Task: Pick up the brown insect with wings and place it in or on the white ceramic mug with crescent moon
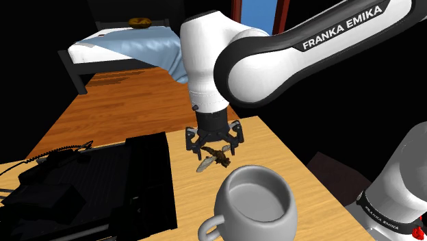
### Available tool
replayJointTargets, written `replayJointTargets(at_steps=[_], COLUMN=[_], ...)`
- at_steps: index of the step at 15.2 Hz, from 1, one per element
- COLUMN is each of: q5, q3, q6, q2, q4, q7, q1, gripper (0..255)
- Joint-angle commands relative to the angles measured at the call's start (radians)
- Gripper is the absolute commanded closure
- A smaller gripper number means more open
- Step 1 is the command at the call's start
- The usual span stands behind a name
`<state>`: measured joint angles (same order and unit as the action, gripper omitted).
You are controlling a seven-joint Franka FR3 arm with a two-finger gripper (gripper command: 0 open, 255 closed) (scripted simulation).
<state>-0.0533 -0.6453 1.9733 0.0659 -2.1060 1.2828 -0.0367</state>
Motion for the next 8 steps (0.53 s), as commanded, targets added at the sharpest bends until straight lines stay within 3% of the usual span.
replayJointTargets(at_steps=[1,7,8], q5=[0.002,0.002,0.002], q3=[0.0,0.0,0.0], q6=[0.006,0.005,0.005], q2=[-0.003,-0.003,-0.003], q4=[-0.003,-0.003,-0.003], q7=[0.001,0.001,0.001], q1=[0.0,0.0,0.0], gripper=[0,0,255])
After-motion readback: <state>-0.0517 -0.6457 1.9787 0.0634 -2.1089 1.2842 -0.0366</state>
